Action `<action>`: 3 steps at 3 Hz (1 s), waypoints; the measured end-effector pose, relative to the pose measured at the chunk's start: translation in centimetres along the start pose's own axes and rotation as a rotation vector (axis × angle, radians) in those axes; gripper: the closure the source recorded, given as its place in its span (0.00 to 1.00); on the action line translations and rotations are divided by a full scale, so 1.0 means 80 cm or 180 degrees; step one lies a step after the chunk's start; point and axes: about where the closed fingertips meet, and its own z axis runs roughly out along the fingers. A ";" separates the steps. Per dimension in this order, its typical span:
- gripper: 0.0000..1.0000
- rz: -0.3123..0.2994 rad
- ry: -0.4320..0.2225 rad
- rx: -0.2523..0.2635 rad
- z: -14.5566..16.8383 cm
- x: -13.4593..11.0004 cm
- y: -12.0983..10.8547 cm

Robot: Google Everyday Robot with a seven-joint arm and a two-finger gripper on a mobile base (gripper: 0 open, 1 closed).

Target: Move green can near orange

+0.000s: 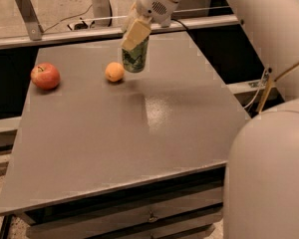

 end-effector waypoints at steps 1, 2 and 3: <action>0.82 0.0090 0.0020 -0.0134 0.034 0.016 -0.012; 0.59 0.0156 0.0109 -0.0188 0.050 0.033 -0.019; 0.36 0.0160 0.0206 -0.0218 0.059 0.042 -0.022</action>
Offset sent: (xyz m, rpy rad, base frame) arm 0.0382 -0.0067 -0.0565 -0.0716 0.1038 -0.0324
